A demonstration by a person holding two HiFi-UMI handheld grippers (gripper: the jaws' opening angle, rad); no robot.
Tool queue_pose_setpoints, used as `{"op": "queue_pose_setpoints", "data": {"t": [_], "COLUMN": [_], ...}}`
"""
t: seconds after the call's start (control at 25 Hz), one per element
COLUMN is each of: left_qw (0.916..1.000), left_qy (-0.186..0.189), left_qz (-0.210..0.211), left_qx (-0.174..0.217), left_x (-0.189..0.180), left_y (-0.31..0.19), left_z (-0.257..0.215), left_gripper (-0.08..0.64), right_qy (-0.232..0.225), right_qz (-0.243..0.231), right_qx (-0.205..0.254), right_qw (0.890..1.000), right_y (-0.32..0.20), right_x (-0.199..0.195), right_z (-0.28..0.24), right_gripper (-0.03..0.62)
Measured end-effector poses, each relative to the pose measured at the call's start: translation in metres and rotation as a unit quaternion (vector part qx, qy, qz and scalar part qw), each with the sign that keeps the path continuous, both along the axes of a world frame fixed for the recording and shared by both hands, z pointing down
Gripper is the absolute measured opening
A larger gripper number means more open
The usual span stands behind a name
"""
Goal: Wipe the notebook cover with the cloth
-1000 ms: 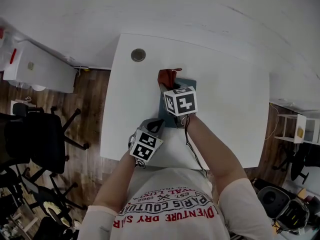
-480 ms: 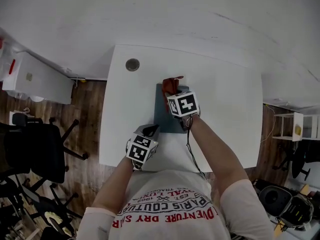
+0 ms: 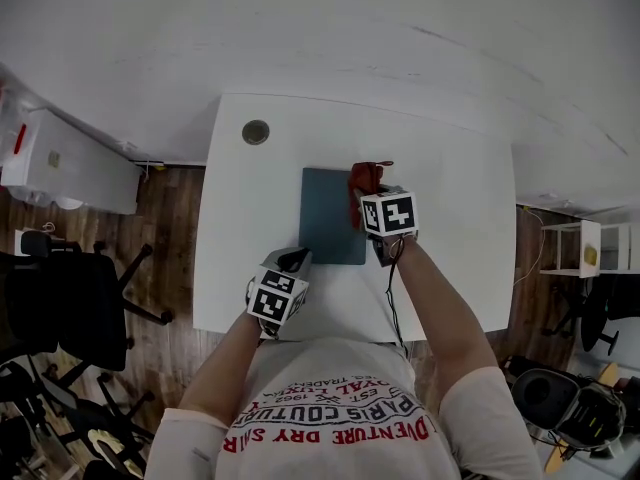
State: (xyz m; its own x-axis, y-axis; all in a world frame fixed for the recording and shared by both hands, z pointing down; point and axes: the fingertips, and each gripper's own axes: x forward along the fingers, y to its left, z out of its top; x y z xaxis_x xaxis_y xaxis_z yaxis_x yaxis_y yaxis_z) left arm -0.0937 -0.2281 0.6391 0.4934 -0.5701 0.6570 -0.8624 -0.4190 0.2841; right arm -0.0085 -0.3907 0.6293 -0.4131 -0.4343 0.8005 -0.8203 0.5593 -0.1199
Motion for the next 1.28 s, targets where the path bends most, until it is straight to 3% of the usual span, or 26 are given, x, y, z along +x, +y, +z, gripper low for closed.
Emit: {"op": "queue_pose_setpoints", "data": {"t": [0.24, 0.36, 0.52, 0.76, 1.04, 1.28], "left_qw": [0.9998, 0.9996, 0.999, 0.9995, 0.9993, 0.9986], "left_qy": [0.015, 0.023, 0.034, 0.025, 0.03, 0.041], "left_qz": [0.002, 0.004, 0.007, 0.006, 0.009, 0.01], "left_qx": [-0.011, -0.018, -0.028, -0.02, -0.022, -0.033], "left_x": [0.002, 0.001, 0.0, 0.001, 0.002, 0.0], "left_y": [0.003, 0.003, 0.003, 0.005, 0.003, 0.004], "left_z": [0.001, 0.0, 0.0, -0.001, -0.002, -0.001], "left_gripper": [0.01, 0.01, 0.009, 0.01, 0.011, 0.009], "right_qy": [0.033, 0.022, -0.023, -0.094, -0.108, -0.093], "right_qz": [0.034, 0.036, 0.022, -0.005, -0.02, -0.044], "right_qx": [-0.002, 0.005, 0.003, -0.048, -0.071, -0.074], "right_qw": [0.999, 0.999, 0.999, 0.994, 0.991, 0.992], "right_y": [0.004, 0.009, 0.028, 0.07, 0.086, 0.091], "right_x": [0.034, 0.033, 0.007, -0.05, -0.102, -0.105], "right_z": [-0.002, -0.014, -0.03, -0.027, -0.012, 0.007], "right_gripper": [0.081, 0.08, 0.08, 0.079, 0.077, 0.077]}}
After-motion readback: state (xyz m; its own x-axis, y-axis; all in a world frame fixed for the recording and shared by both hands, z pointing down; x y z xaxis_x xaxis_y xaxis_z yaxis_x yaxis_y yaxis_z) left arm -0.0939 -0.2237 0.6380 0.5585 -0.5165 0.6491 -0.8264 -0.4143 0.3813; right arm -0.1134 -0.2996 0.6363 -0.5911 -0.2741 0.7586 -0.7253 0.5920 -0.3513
